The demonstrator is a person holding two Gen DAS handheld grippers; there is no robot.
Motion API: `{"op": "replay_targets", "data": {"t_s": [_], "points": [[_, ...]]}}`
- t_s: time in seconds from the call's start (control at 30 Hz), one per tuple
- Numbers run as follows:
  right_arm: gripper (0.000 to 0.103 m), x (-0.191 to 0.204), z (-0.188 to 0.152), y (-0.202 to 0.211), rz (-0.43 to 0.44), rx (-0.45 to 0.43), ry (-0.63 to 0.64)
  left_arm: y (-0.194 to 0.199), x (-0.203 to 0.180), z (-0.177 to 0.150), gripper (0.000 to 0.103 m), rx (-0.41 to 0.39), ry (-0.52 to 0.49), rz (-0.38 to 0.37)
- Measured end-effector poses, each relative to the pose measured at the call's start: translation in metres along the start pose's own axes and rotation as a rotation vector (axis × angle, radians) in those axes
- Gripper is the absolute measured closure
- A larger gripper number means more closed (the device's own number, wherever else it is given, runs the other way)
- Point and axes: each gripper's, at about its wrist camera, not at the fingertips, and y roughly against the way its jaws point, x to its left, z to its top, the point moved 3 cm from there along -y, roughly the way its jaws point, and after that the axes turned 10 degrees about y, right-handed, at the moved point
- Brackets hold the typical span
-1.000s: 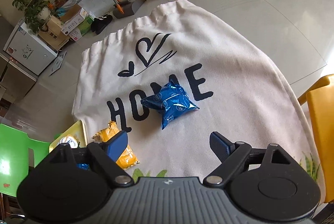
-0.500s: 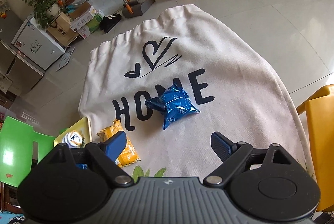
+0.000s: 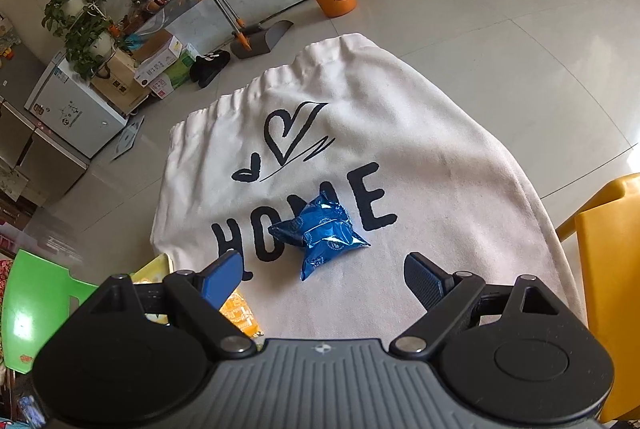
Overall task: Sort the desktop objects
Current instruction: 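Move the left tool to the yellow bread packet while the right tool nears the last blue packet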
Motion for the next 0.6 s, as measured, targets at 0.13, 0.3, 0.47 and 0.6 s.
{"op": "replay_targets", "data": {"t_s": [0.13,0.3,0.47,0.6], "points": [[0.014,-0.009,0.001,-0.009,0.05,0.018,-0.071,-0.016,0.0,0.014,0.001,-0.013,0.007,0.025],[0.014,-0.018,0.001,-0.021,0.059,0.04,-0.13,-0.04,0.003,0.027,0.001,0.007,0.025,0.04],[0.015,-0.021,-0.001,-0.031,0.08,0.06,-0.185,-0.062,0.003,0.033,0.001,0.039,0.015,0.03],[0.015,-0.017,-0.002,-0.036,0.047,0.067,-0.173,-0.074,0.003,0.038,0.001,0.045,-0.003,0.014]]}}
